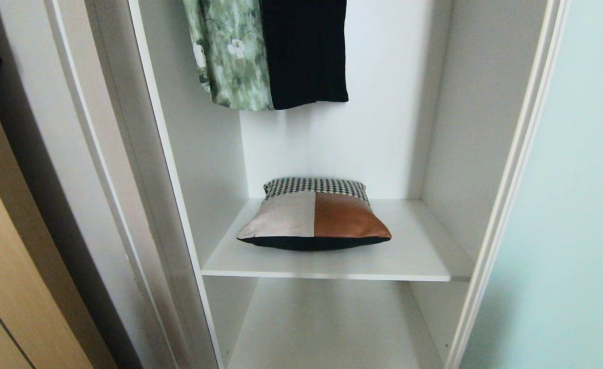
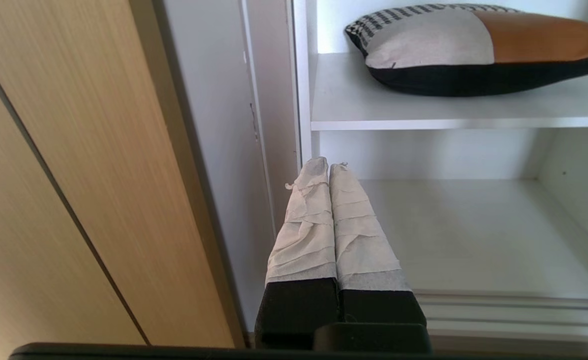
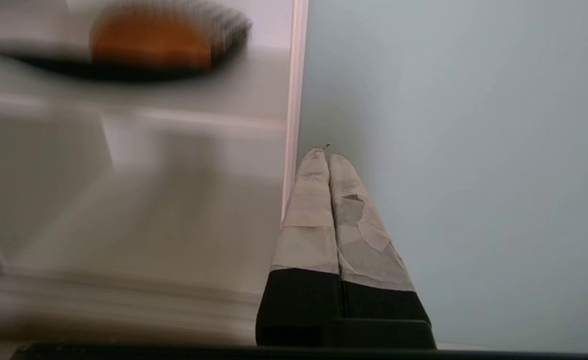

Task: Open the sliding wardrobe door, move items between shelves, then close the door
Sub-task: Open the door

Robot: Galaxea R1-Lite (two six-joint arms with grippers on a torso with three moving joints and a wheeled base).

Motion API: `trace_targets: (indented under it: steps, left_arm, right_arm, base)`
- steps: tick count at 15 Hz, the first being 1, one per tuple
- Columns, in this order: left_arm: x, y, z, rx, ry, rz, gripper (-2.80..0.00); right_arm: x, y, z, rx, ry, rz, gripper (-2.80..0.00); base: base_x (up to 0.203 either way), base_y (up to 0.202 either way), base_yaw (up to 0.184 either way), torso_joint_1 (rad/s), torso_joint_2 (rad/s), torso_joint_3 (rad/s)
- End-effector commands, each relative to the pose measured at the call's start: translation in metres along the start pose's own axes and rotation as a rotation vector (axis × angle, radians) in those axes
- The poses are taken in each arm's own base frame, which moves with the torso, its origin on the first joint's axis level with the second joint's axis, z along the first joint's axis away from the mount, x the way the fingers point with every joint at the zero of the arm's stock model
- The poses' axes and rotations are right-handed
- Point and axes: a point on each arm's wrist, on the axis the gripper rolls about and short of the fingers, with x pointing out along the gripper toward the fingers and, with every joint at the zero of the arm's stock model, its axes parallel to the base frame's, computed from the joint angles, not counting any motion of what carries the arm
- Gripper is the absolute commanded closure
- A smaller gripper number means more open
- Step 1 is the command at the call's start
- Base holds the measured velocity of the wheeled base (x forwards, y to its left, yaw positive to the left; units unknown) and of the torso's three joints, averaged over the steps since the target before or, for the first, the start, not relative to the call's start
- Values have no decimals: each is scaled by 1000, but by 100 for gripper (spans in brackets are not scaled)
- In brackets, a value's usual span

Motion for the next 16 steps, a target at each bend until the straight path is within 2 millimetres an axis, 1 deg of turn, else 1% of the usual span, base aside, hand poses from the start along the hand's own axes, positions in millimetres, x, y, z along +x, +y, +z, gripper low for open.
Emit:
trace_targets:
  steps: [1,3,4,5,6,7,8,10,12,14,16]
  left_arm:
    - [0,0,0,0,2,0,0]
    - [0,0,0,0,2,0,0]
    - [0,0,0,0,2,0,0]
    - [0,0,0,0,2,0,0]
    - [0,0,0,0,2,0,0]
    - [0,0,0,0,2,0,0]
    - [0,0,0,0,2,0,0]
    - [0,0,0,0,2,0,0]
    - [0,0,0,0,2,0,0]
    - [0,0,0,0,2,0,0]
    - [0,0,0,0,2,0,0]
  right_arm:
    - [-8,-3,65,21,-89,-5,0]
    - [-13,-7,132,47,-137,13,0]
    - [-11,-8,159,56,-133,32,0]
    - [-4,-8,185,66,-107,68,0]
    - [5,-8,203,78,-61,123,0]
    - [16,-6,214,90,1,202,0]
    - [27,-4,221,107,72,315,0]
    - [48,1,229,144,183,501,0]
    - [69,4,236,191,252,637,0]
    - [83,8,244,263,302,768,0]
    - [94,14,245,288,353,857,0]
  base:
    - [0,0,0,0,0,0]
    - [0,0,0,0,0,0]
    - [0,0,0,0,0,0]
    - [0,0,0,0,0,0]
    - [0,0,0,0,0,0]
    - [0,0,0,0,0,0]
    - [0,0,0,0,0,0]
    - [0,0,0,0,0,0]
    - [0,0,0,0,0,0]
    - [0,0,0,0,0,0]
    - [0,0,0,0,0,0]
